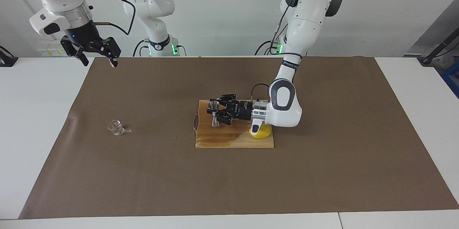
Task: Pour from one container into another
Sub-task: 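Lower the jigger onto the board and open the left gripper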
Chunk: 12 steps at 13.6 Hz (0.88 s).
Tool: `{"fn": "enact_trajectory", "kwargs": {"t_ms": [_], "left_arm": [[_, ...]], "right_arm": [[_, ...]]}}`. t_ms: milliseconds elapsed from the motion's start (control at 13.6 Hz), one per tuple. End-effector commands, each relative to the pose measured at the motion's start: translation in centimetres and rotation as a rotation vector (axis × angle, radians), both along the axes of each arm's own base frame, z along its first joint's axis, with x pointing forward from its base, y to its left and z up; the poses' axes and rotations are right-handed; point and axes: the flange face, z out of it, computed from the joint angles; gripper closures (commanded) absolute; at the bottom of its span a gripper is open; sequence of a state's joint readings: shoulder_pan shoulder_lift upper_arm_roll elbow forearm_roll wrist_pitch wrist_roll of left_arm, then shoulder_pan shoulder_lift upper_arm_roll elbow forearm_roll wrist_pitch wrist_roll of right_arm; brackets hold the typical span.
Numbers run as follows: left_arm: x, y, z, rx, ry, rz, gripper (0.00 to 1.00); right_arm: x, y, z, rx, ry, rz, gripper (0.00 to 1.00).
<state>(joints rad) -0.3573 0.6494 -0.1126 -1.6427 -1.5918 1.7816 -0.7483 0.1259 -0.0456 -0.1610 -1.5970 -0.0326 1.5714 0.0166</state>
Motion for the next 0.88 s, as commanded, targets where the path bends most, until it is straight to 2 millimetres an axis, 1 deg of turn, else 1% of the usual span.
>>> {"fn": "enact_trajectory", "kwargs": {"t_ms": [0,293,660,806], "left_arm": [[-0.5,-1.1,-0.9,0.002,0.001,0.006,0.75],[-0.7,-1.6,-1.7,0.024,0.003,0.017,0.75],[-1.1,-2.5,-1.9,0.038,-0.004,0.016,0.76],[-0.9,-2.6,-2.0,0.047,-0.008,0.027,0.76]], "right_arm": [[-0.7,0.1,0.3,-0.008,0.004,0.013,0.00],[-0.7,0.1,0.3,-0.008,0.004,0.013,0.00],[-0.7,0.1,0.3,-0.008,0.004,0.013,0.00],[-0.7,0.1,0.3,-0.008,0.004,0.013,0.00]]}}
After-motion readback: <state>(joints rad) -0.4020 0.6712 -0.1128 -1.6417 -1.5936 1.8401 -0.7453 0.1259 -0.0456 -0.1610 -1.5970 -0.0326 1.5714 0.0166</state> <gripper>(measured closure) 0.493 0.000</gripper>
